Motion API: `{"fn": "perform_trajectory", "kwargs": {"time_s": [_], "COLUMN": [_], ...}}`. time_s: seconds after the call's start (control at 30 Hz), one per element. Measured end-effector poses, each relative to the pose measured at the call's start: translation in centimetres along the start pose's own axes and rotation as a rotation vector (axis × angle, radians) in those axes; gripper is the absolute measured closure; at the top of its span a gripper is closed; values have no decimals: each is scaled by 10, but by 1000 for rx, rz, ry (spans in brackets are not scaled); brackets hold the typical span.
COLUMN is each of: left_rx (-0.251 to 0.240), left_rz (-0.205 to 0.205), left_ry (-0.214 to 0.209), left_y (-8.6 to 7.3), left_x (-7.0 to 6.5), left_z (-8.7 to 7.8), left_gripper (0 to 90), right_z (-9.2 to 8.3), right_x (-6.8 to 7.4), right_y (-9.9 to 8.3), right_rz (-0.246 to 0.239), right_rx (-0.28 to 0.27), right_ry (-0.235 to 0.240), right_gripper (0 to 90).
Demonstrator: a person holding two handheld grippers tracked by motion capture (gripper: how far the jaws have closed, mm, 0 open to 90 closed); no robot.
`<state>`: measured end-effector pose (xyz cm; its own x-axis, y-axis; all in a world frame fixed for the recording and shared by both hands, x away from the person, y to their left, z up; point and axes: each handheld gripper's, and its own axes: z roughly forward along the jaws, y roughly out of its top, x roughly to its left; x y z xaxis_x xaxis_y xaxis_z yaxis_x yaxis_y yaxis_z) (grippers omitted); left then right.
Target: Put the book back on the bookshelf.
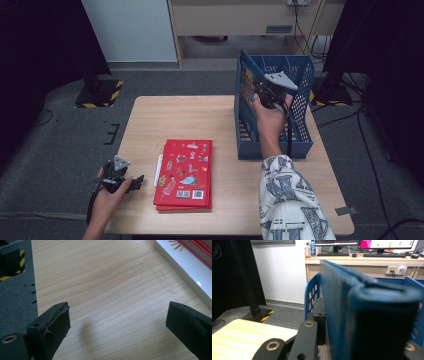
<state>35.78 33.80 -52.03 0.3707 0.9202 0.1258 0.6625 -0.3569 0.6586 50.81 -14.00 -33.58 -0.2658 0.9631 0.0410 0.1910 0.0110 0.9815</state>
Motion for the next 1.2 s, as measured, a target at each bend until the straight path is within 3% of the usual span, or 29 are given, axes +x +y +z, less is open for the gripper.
{"fn": "perform_trajectory", "kwargs": {"time_s": [0.27, 0.83, 1.2], "left_rx": [5, 3, 1], "left_rz": [2, -12, -12], "left_ry": [0, 9, 10], "left_y": [0, -1, -1], "left_x": [0, 2, 2], "left_z": [0, -2, -2], "left_gripper": [41, 41, 41], "right_z": [-4, -19, -25], "right_x": [1, 5, 7], "right_y": [-8, -12, 1], "right_rz": [-9, -25, -38], "right_rx": [3, 84, 97], "right_ry": [12, 15, 37], "right_gripper": [824, 807, 773]}}
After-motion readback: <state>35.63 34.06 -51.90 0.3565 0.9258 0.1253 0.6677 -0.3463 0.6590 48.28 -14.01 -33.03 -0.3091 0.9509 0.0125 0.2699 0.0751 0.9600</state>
